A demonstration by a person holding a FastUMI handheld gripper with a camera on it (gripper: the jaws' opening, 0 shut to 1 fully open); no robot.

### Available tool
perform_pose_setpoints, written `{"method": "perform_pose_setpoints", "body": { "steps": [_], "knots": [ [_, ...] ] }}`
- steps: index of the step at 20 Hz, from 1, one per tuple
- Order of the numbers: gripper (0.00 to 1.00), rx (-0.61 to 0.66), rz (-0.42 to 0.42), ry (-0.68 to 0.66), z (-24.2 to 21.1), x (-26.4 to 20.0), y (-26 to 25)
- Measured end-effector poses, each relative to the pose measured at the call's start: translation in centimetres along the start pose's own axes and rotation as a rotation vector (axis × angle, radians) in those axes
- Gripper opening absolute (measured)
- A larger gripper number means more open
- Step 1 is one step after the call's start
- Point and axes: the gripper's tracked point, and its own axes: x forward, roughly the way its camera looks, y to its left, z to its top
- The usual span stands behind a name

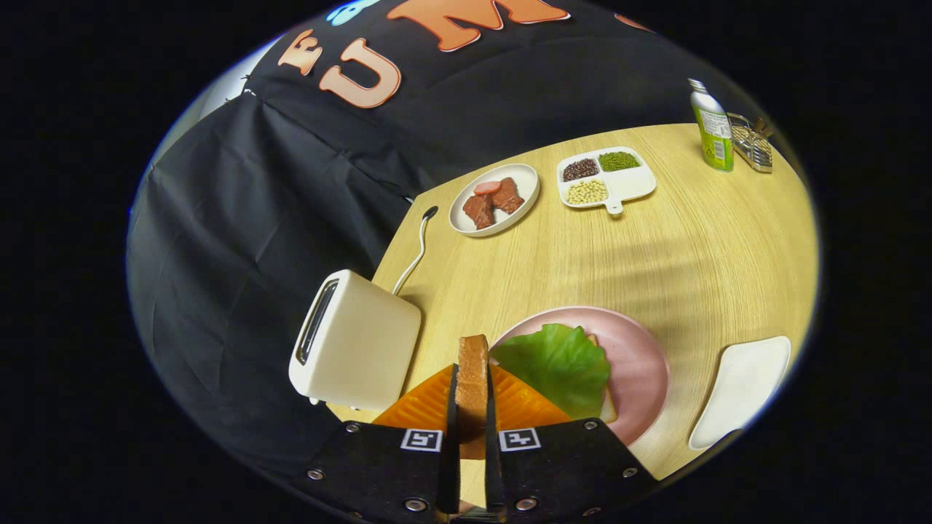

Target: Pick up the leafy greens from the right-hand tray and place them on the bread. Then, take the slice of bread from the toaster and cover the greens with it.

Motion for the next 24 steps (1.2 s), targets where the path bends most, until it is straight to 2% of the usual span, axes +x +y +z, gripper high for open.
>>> {"method": "perform_pose_setpoints", "body": {
  "steps": [7,9,12,13,16,18,20,23,24],
  "knots": [
    [0.14,-0.039,-0.055,-0.022,-0.9,0.5,-4.9],
    [0.19,-0.052,-0.092,-0.023,-1.1,0.9,-6.2],
    [0.39,-0.051,-0.121,-0.019,-1.5,1.2,-7.1],
    [0.41,-0.067,-0.138,-0.027,-1.4,1.0,-7.5],
    [0.59,-0.132,-0.207,-0.074,-0.6,0.2,-8.6],
    [0.67,-0.156,-0.206,-0.137,0.5,-1.0,-8.1],
    [0.69,-0.183,-0.184,-0.231,2.2,-2.8,-6.7],
    [0.69,-0.267,-0.217,-0.363,4.8,-6.3,-5.5],
    [0.71,-0.264,-0.205,-0.383,5.1,-7.6,-4.7]
  ]
}}
